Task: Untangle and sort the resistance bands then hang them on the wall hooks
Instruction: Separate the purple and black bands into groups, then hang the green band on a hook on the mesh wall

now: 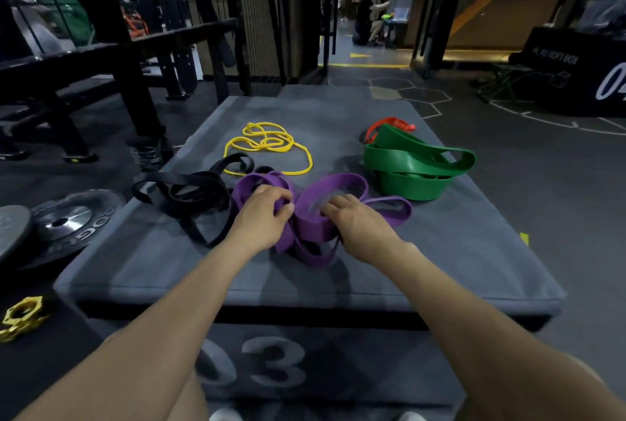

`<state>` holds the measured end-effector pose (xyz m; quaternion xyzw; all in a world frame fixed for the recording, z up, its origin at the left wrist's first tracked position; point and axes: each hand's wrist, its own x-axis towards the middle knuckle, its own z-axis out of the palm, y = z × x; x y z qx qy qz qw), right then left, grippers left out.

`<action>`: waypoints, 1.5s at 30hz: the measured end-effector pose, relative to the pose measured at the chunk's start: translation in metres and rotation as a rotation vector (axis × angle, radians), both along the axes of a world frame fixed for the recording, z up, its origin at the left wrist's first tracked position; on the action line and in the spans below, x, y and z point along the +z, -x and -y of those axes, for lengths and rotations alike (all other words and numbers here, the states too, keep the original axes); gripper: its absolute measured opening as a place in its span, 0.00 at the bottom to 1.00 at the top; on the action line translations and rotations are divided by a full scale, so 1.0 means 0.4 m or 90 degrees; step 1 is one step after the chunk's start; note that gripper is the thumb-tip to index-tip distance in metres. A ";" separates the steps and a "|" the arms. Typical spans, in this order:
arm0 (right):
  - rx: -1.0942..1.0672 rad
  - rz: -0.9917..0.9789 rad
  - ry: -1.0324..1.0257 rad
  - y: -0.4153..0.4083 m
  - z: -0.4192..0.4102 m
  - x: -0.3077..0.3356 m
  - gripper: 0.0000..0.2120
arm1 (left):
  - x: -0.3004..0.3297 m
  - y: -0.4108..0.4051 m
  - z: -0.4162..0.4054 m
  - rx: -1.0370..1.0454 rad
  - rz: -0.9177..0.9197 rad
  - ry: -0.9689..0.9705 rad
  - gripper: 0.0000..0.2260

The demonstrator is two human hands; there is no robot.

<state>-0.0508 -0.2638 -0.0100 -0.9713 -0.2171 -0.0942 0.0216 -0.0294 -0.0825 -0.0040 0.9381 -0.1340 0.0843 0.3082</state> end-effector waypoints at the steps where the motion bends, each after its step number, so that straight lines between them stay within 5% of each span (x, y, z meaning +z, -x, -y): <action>1: -0.007 0.014 0.004 0.012 0.013 -0.004 0.23 | 0.014 0.006 0.006 -0.001 0.010 0.009 0.12; 8: -0.102 0.018 0.046 0.136 0.099 0.044 0.25 | 0.097 0.102 0.072 -0.034 0.011 0.004 0.13; 12: -0.162 0.005 0.011 0.204 0.136 0.126 0.19 | 0.148 0.172 0.110 -0.055 0.000 0.009 0.14; 19: -0.218 -0.030 -0.072 0.225 0.208 0.217 0.22 | 0.201 0.191 0.129 -0.082 -0.013 0.012 0.15; 28: -0.269 -0.035 -0.125 0.009 0.336 0.174 0.29 | 0.174 -0.036 0.211 -0.084 -0.025 -0.035 0.15; 36: -0.261 -0.091 -0.001 -0.264 0.438 0.086 0.59 | 0.072 -0.308 0.425 -0.108 -0.029 -0.048 0.17; 45: -0.153 -0.192 0.123 -0.325 0.444 0.084 0.52 | 0.054 -0.408 0.448 -0.118 -0.074 -0.084 0.12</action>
